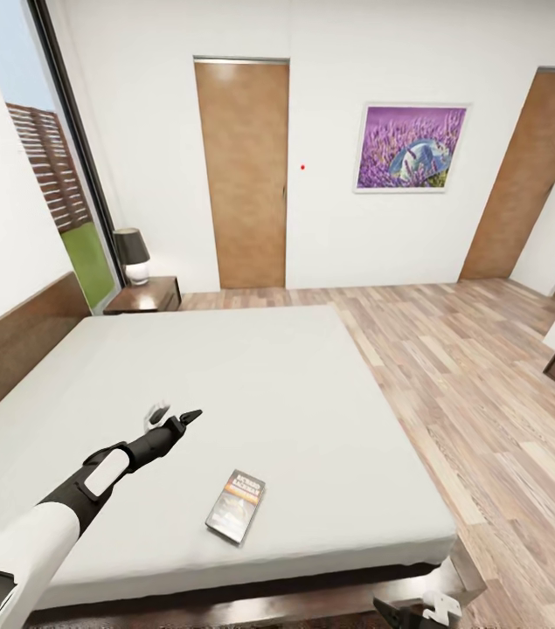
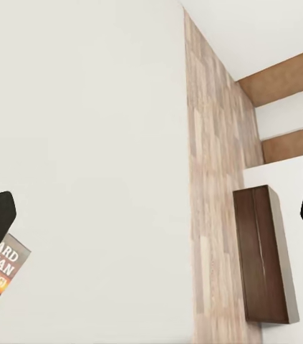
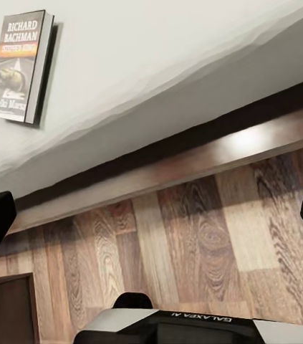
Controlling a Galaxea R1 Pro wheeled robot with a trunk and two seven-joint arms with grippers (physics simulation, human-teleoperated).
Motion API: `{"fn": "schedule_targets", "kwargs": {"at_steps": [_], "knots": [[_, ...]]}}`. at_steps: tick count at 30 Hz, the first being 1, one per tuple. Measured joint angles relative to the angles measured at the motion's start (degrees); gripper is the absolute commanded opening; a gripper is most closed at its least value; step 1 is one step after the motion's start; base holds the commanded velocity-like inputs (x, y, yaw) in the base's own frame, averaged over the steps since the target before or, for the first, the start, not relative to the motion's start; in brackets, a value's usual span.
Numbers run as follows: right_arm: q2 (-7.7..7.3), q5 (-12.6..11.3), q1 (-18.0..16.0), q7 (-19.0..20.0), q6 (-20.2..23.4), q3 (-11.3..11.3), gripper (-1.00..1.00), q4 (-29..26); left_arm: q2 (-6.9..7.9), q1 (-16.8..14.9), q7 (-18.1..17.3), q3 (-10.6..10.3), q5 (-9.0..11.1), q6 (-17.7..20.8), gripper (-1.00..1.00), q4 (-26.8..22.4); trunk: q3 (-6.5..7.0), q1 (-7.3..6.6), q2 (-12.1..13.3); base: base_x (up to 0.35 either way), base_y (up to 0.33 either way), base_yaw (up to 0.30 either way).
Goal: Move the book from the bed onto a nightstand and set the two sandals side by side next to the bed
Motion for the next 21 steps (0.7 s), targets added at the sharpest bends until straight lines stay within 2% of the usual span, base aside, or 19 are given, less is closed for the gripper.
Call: {"fn": "schedule_targets", "kwargs": {"at_steps": [21], "knots": [[0.00,0.0,0.0,0.0,0.0,-0.1,1.00,0.0,0.00,0.0,-0.2,0.0,0.0,0.0,1.00,0.0,-1.90,0.00,0.0,0.000,0.000,0.000]]}}
